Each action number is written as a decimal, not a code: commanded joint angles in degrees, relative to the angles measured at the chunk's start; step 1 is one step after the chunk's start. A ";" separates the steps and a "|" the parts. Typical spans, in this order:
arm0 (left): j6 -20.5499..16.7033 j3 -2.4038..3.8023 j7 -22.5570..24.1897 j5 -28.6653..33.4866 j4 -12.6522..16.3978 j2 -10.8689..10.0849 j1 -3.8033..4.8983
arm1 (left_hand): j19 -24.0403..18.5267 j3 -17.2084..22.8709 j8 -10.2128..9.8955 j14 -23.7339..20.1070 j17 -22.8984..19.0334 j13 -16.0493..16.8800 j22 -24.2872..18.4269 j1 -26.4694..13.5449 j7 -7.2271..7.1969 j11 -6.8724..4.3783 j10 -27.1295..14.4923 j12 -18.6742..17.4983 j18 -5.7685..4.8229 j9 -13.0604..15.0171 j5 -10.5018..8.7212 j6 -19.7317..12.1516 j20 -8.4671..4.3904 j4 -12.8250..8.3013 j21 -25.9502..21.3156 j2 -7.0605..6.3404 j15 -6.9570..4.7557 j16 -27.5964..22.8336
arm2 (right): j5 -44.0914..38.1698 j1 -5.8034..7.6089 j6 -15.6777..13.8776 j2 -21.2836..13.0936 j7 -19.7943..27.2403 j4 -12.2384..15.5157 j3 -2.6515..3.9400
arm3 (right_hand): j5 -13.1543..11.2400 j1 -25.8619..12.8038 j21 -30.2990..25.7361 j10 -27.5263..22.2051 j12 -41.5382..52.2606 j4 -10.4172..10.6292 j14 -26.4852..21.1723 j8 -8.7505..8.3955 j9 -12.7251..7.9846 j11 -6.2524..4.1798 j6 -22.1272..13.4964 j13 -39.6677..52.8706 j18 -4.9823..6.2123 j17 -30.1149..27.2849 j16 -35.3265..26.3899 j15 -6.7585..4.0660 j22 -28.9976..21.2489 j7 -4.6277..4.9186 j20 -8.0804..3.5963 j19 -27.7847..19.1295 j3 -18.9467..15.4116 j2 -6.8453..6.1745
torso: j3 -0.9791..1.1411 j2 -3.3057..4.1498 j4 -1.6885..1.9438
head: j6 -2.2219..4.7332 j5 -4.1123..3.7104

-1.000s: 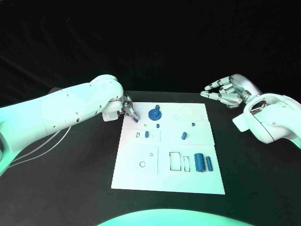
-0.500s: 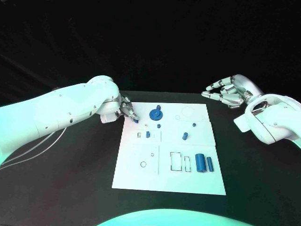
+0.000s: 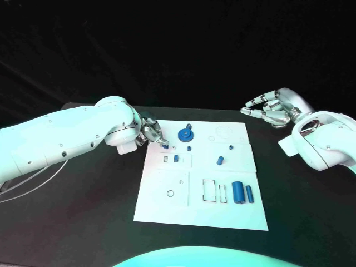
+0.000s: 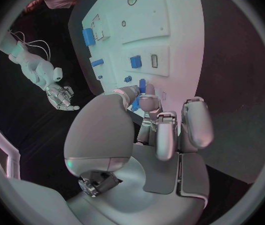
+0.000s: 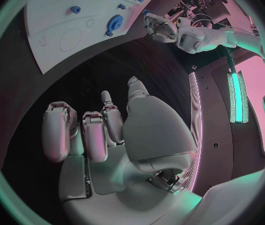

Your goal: Assemble the parts on the task board

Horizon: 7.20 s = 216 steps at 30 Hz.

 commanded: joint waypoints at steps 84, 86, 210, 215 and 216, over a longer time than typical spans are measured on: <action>4.13 -0.56 -3.85 -9.18 2.01 1.61 -3.88 | 1.74 8.96 0.46 5.91 15.05 3.03 3.02 -4.31 -1.51 -1.03 4.38 2.37 -1.15 0.07 -0.54 3.70 -0.54 -9.10 2.00 -1.55 -0.92 0.76 | -0.16 -0.37 0.57 -0.28 0.73 0.06 0.00 | 0.65 -0.19 -0.34 0.04 0.15 0.09 4.43 0.48 -0.11 -0.35 -0.12 2.60 1.00 8.27 -0.18 -0.41 3.21 -0.39 -0.07 -0.33 -0.62 0.48 | 0.04 0.07 -0.14 | -0.92 0.06; 4.17 -0.57 -3.91 -9.17 2.00 1.64 -3.89 | 1.83 8.64 0.48 5.91 15.05 3.23 3.24 -4.62 -1.63 -1.11 4.59 2.53 -1.19 0.06 -0.57 3.91 -0.59 -9.05 2.12 -1.48 -0.98 0.76 | -0.16 -0.38 0.56 -0.28 0.74 0.06 0.00 | 0.65 -0.19 -0.34 0.04 0.15 0.09 4.43 0.48 -0.11 -0.35 -0.12 2.60 1.00 8.27 -0.18 -0.41 3.21 -0.39 -0.07 -0.33 -0.62 0.48 | 0.06 0.08 -0.13 | -0.94 0.03; -14.04 -0.89 24.07 -37.18 -4.13 9.48 -6.61 | -11.01 -21.28 -20.59 -6.17 -26.35 -41.56 -20.79 14.54 4.51 6.39 -15.79 -41.08 3.44 -21.00 -0.24 4.32 4.40 -1.01 -15.65 0.30 4.94 -21.23 | 0.27 -0.78 0.36 -0.27 1.12 0.18 0.00 | 0.90 -0.31 -0.71 -0.26 -0.12 0.36 4.39 0.56 -0.20 -0.34 -0.30 2.26 1.08 8.06 -0.29 -0.41 2.95 -0.37 -0.09 -0.48 -1.16 0.62 | 0.02 0.09 -0.15 | -0.43 -2.31; -13.71 -0.89 24.00 -37.22 -4.60 9.79 -6.64 | -10.35 -19.97 -21.99 -5.36 -25.28 -42.59 -18.98 14.74 4.50 6.20 -13.57 -43.34 3.17 -21.76 -0.25 5.56 4.23 -0.76 -14.14 0.05 4.79 -19.76 | 0.27 -0.78 0.39 -0.22 1.11 0.20 0.00 | 0.95 -0.29 -0.69 -0.24 -0.10 0.39 4.40 0.58 -0.21 -0.34 -0.31 2.28 1.06 8.12 -0.27 -0.41 2.98 -0.37 -0.09 -0.45 -1.24 0.67 | 0.02 0.07 -0.13 | -0.41 -2.37; -13.70 -0.89 23.99 -37.22 -4.67 9.85 -6.64 | -10.35 -19.87 -22.08 -5.36 -25.30 -42.64 -18.93 14.76 4.51 6.21 -13.47 -43.48 3.16 -21.80 -0.24 5.63 4.23 -0.75 -14.10 0.06 4.77 -19.73 | 0.27 -0.78 0.40 -0.20 1.11 0.20 0.00 | 0.95 -0.29 -0.69 -0.24 -0.10 0.39 4.40 0.58 -0.21 -0.34 -0.31 2.28 1.06 8.12 -0.27 -0.41 2.98 -0.37 -0.09 -0.45 -1.24 0.67 | 0.02 0.07 -0.14 | -0.41 -2.40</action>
